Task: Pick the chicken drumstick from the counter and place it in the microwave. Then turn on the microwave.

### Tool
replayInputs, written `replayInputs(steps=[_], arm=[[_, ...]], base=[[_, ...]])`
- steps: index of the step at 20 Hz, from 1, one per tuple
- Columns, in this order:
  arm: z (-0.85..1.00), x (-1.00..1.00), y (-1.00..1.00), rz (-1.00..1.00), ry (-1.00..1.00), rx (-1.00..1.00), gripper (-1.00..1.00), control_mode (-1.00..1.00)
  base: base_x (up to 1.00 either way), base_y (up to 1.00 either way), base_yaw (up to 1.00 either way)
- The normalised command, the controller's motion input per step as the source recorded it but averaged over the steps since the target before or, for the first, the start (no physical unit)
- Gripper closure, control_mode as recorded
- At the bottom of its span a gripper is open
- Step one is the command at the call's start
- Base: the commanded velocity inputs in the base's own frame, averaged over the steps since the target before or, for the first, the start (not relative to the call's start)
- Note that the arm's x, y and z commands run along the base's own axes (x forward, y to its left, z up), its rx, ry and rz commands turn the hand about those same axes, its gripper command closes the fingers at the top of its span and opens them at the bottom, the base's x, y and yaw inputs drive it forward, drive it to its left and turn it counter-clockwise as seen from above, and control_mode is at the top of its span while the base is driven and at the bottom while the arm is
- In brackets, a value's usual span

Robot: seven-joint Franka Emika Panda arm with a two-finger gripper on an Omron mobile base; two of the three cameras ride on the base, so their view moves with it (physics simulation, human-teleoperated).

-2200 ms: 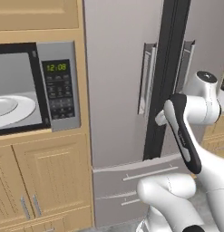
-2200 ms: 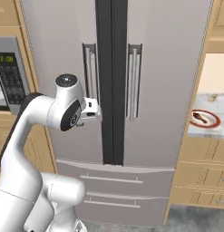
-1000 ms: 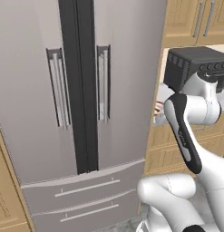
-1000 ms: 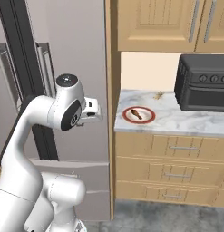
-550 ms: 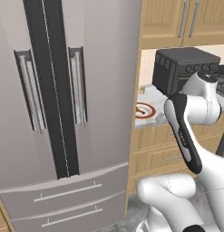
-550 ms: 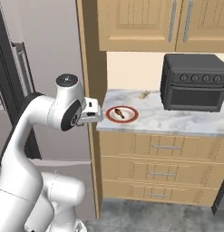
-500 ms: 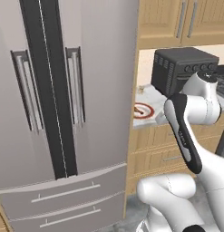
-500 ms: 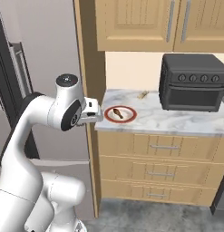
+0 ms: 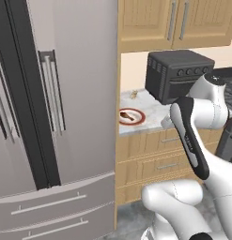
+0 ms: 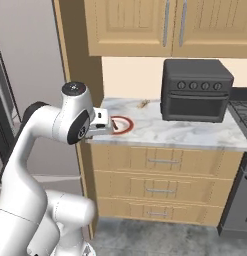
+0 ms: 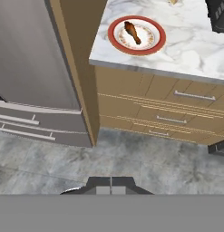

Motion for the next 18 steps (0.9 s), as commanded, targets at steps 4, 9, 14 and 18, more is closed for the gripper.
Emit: replayInputs(steps=[4,9,14,18], arm=[[0.00,0.00,0.00,0.00,0.00,0.00,1.00,1.00],[0.00,0.00,0.00,0.00,0.00,0.00,1.00,1.00],[0.00,0.00,0.00,0.00,0.00,0.00,1.00,1.00],[0.00,0.00,0.00,0.00,0.00,0.00,1.00,1.00]], base=[[0.08,-0.41,0.00],[0.16,-0.32,0.02],[0.23,-0.24,0.04],[0.25,-0.27,0.06]])
